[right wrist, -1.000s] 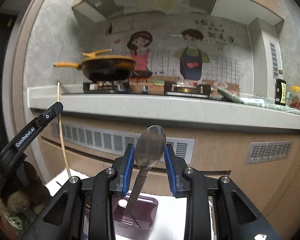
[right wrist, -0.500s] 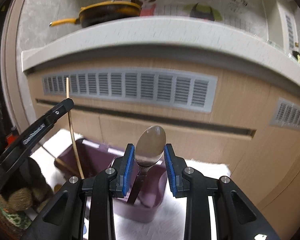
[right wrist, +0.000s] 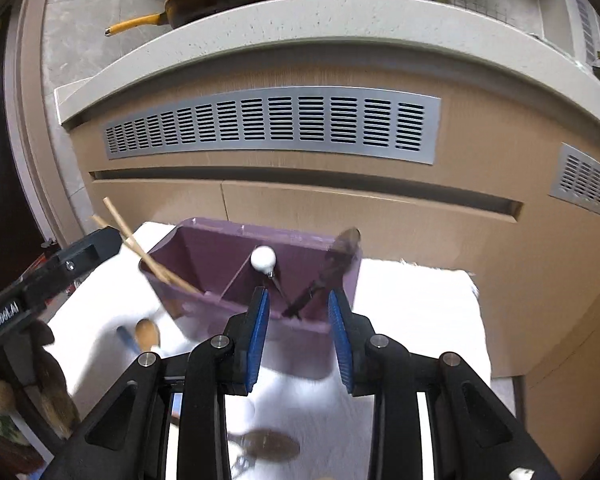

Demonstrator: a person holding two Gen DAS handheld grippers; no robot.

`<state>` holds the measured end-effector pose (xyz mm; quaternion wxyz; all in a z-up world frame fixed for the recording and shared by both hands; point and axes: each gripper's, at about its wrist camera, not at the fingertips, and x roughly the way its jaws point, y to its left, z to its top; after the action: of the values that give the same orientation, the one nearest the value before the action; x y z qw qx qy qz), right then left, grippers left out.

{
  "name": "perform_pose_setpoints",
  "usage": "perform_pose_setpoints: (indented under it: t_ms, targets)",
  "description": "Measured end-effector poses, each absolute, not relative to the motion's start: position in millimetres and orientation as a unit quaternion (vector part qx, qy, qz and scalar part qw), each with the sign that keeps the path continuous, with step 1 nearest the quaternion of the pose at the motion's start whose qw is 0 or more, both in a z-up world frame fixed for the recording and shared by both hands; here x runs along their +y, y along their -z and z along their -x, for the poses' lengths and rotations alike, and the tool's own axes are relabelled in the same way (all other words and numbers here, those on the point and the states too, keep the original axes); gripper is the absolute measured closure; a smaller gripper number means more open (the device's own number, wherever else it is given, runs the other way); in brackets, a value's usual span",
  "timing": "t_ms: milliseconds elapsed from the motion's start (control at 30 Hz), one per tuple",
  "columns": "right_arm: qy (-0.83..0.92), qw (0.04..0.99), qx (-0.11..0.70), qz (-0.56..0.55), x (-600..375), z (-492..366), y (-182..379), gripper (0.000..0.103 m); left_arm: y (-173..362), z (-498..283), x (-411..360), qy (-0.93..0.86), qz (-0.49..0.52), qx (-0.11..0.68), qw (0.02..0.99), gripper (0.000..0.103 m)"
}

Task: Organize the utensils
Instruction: 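Move both open tools back down over the remaining utensils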

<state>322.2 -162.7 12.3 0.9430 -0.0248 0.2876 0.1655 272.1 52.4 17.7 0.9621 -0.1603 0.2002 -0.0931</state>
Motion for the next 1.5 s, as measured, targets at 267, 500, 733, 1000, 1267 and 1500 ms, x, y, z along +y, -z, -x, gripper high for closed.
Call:
perform_pose_setpoints:
  t_ms: [267,500,733,1000,1267,1500]
  targets:
    - [-0.194,0.908,0.37,0.017,-170.2,-293.7,26.8,0.074,-4.2,-230.0,77.8,0.046,0.144,0.254,0.955,0.03]
    - [-0.25,0.869,0.422,0.063,-131.0,-289.8,61.3,0.074,53.8,-228.4,105.5,0.053,0.189,0.358,0.913,0.03]
    - [-0.264,0.855,0.441,0.067,-101.7,-319.6,76.2,0.074,80.2,-224.2,109.8,0.04,0.186,0.385,0.903,0.03]
    - [-0.271,0.841,0.468,-0.001,-108.5,-359.1,83.2,0.072,85.3,-231.0,98.2,0.07,0.183,0.403,0.894,0.03]
    - [-0.323,0.815,0.481,0.013,-114.7,-307.2,82.7,0.072,85.6,-235.3,85.7,0.087,0.175,0.411,0.891,0.03]
    - [-0.271,0.862,0.422,0.081,-146.9,-248.3,61.9,0.073,79.0,-243.1,54.3,0.143,0.146,0.411,0.888,0.03]
